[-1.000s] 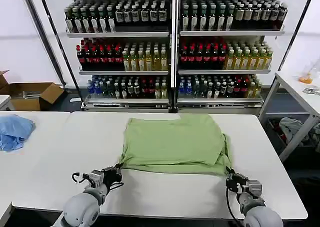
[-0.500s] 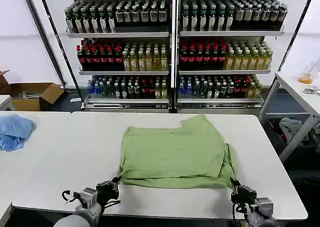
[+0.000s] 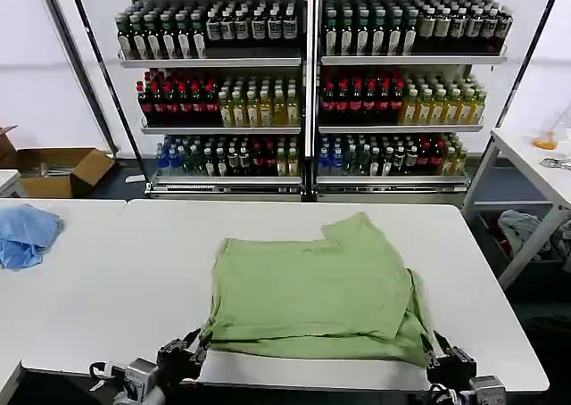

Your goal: Fold and organize the clothes.

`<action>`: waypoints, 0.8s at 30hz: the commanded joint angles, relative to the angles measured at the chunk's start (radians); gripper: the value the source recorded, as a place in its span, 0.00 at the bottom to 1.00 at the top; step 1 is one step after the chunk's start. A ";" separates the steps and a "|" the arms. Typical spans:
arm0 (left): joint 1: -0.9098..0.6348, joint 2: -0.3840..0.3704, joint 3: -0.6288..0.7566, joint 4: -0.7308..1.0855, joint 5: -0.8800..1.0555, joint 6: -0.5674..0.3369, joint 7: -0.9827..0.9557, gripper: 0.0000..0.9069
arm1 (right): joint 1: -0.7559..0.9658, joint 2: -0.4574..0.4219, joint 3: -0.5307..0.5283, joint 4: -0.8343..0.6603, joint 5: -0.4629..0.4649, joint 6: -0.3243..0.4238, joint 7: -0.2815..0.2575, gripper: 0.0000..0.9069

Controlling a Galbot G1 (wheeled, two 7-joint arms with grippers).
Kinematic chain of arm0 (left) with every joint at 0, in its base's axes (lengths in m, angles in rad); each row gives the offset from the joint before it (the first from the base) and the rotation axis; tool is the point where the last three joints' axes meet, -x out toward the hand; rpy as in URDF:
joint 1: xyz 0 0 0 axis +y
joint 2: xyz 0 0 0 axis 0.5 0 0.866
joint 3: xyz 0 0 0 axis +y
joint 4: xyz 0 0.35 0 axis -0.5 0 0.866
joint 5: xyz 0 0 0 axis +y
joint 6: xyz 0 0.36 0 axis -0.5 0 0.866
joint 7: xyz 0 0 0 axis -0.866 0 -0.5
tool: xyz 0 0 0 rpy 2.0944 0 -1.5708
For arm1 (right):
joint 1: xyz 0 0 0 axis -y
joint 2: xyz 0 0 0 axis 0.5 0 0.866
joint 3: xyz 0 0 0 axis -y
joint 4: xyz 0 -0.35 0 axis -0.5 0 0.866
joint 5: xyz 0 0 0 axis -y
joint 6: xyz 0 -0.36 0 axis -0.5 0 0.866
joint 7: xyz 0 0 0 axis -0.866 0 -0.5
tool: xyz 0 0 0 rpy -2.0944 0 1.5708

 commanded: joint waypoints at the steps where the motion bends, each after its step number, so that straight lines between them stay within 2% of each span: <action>1: -0.208 0.015 0.027 0.112 -0.065 -0.021 -0.043 1.00 | 0.196 -0.065 -0.030 -0.047 0.082 0.001 0.034 1.00; 5: -0.324 -0.001 0.061 0.202 -0.073 -0.015 -0.047 1.00 | 0.367 -0.110 -0.127 -0.143 0.136 -0.017 0.058 1.00; 11: -0.480 -0.036 0.106 0.329 -0.085 0.010 -0.053 1.00 | 0.582 -0.120 -0.259 -0.271 0.195 -0.049 0.080 1.00; 18: -0.654 -0.065 0.206 0.483 -0.078 0.008 -0.049 1.00 | 0.786 -0.117 -0.370 -0.435 0.276 -0.093 0.092 1.00; 24: -0.755 -0.097 0.284 0.587 -0.072 0.010 -0.046 1.00 | 0.900 -0.090 -0.430 -0.526 0.285 -0.108 0.092 1.00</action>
